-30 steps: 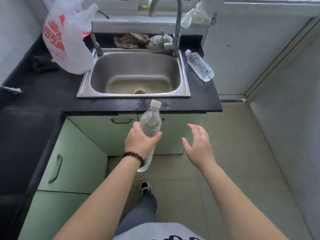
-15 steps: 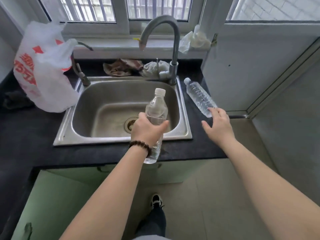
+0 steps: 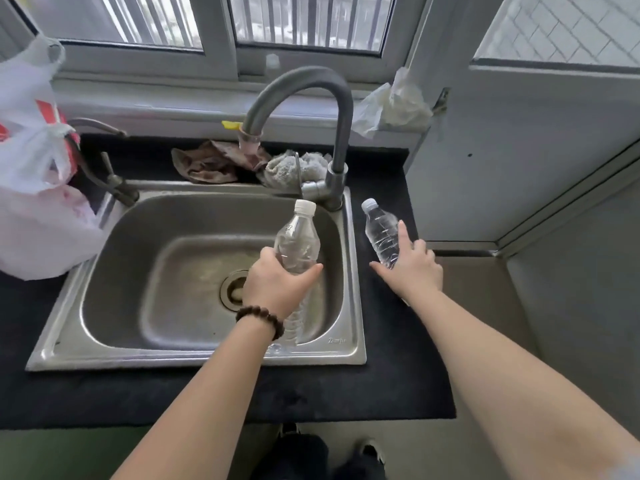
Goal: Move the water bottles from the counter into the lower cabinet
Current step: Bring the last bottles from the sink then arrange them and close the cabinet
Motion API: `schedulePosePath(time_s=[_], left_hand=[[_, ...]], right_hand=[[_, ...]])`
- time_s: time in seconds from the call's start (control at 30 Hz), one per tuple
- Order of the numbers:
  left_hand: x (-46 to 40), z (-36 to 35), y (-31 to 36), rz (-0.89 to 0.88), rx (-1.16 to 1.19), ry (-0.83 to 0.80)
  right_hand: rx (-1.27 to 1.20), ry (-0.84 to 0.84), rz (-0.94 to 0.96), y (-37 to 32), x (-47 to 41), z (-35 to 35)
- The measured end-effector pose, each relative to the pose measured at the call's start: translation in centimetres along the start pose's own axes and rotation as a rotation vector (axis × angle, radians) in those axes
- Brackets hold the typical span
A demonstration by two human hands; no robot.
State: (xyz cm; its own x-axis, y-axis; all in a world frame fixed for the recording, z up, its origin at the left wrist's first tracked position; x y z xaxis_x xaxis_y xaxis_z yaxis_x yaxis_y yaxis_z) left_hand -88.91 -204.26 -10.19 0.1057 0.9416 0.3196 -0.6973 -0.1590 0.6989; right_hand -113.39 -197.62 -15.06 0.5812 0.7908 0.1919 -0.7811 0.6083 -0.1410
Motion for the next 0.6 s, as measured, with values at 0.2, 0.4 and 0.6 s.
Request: schedulePosePath(time_s=[0.2, 0.4, 0.6], left_hand=[[1.8, -1.1, -0.6, 0.137, 0.066, 0.114], [8.9, -1.1, 0.0, 0.286, 0.013, 0.390], [17.7, -0.3, -2.8, 0.466, 0.023, 0.661]], right_hand=[[-0.061, -0.008, 0.039, 0.4, -0.5, 0.2], [-0.221, -0.114, 0.141, 2.2, 0.3, 0.7], [-0.380, -0.222, 0.467, -0.8, 6.8, 0.5]])
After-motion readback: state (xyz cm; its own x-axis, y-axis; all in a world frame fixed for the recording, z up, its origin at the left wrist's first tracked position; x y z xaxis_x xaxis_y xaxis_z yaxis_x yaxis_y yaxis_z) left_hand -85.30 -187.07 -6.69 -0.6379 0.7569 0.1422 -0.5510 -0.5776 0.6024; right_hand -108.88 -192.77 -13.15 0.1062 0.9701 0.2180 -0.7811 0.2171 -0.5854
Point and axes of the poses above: each hand's wrist, its own x-axis away from the middle knuckle, its own z-axis out of the back of the hand, y = z × x, the point moved 3 cm from there along -x, towards the middle knuckle, and after that the axes turned 4 degrees about z, right-handed, at the moved point
